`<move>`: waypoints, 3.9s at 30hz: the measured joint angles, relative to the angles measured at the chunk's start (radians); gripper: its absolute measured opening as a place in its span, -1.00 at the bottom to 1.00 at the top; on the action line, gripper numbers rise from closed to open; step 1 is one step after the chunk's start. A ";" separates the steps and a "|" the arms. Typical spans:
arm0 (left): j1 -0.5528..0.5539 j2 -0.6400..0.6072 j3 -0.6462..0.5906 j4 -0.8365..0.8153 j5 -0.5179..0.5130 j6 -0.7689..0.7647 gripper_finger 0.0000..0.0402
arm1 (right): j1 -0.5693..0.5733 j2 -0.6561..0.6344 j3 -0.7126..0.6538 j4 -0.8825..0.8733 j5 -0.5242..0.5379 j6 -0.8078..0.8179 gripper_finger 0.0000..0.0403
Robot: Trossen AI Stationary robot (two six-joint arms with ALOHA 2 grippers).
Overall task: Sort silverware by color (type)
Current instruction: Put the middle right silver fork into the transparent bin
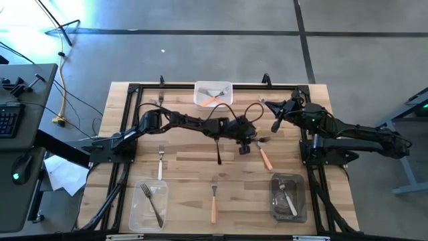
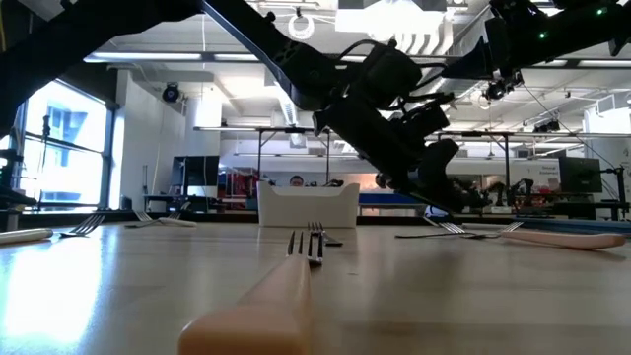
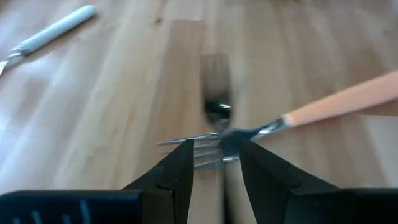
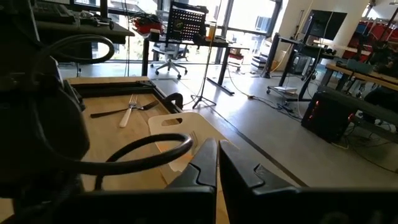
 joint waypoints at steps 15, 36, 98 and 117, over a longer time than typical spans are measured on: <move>-0.008 0.024 0.002 0.026 -0.040 0.053 -0.24 | 0.000 0.000 0.000 0.001 -0.003 -0.001 -1.00; -0.004 0.076 0.005 0.036 -0.016 0.071 -0.39 | 0.000 0.000 0.000 0.005 -0.002 -0.001 -1.00; -0.135 -0.495 -0.457 -0.108 -0.169 0.042 -1.00 | 0.000 -0.001 0.000 -0.043 -0.011 -0.008 -1.00; -0.533 -0.924 -0.573 -0.717 -0.336 -0.434 -1.00 | 0.000 -0.001 0.000 -0.037 -0.031 -0.001 -1.00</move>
